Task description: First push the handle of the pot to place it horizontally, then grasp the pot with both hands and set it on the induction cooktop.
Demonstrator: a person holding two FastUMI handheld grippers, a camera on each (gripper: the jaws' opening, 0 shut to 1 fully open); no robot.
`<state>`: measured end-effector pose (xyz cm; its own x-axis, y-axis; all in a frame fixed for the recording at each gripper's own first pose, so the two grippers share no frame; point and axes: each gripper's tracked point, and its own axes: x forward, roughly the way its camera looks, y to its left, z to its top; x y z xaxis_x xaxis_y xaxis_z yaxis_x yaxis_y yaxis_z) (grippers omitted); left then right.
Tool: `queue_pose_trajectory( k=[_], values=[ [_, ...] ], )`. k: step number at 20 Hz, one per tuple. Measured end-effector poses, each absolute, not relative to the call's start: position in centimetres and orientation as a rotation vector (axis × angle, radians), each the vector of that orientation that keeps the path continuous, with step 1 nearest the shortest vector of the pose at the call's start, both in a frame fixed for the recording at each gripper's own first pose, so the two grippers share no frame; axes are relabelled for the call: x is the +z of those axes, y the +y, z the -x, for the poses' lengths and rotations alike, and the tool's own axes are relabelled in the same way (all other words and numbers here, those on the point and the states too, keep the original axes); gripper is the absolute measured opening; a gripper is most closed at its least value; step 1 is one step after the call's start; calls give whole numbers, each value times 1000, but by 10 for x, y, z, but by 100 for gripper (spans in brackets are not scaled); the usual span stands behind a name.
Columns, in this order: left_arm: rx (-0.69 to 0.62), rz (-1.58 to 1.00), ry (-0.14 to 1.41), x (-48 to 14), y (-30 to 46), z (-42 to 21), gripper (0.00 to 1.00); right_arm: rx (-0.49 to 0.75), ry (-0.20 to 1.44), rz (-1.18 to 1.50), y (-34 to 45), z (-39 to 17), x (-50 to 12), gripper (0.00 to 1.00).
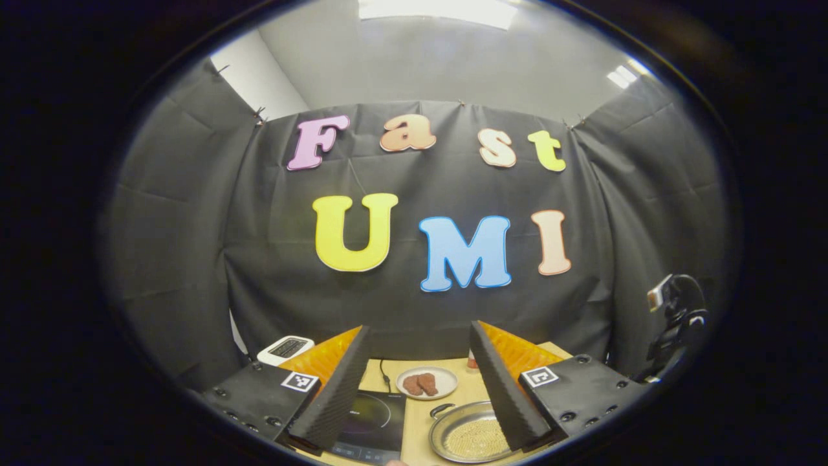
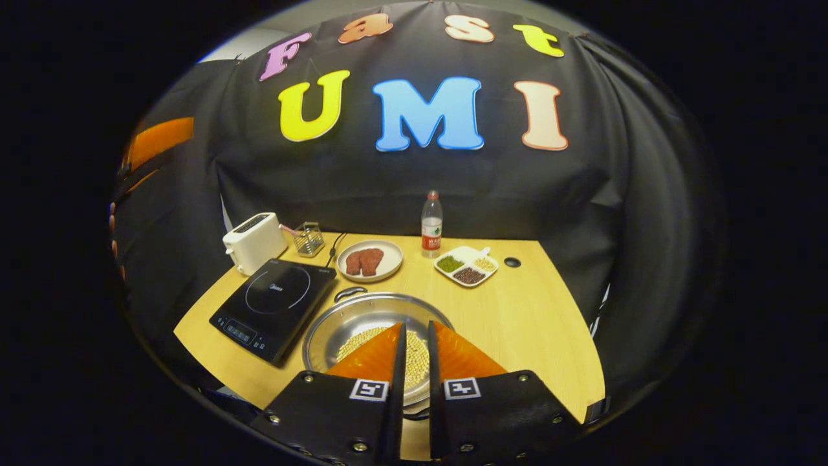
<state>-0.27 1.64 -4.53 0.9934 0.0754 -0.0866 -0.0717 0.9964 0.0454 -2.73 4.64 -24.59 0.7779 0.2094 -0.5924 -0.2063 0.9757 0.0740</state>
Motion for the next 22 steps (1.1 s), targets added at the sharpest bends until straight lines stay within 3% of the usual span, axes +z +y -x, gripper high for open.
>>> queue_pose_trajectory(
  k=[4, 5, 7, 17, 22],
  values=[
    [94, -46, 99, -48, 24, 6, 100, 312, 819, -13, 58, 53, -288, 19],
    [98, -47, 102, -48, 25, 6, 100, 334, 855, -20, 64, 60, -294, 1],
    [107, -50, 106, -49, 27, 8, 100, 368, 923, -38, 69, 69, -309, 8],
    [129, -63, 120, -51, 31, 15, 100, 478, 1154, 2, 83, 117, -361, 8],
    [148, -76, 127, -54, 38, 18, 98, 459, 1239, 20, 82, 128, -386, 8]
  ],
)
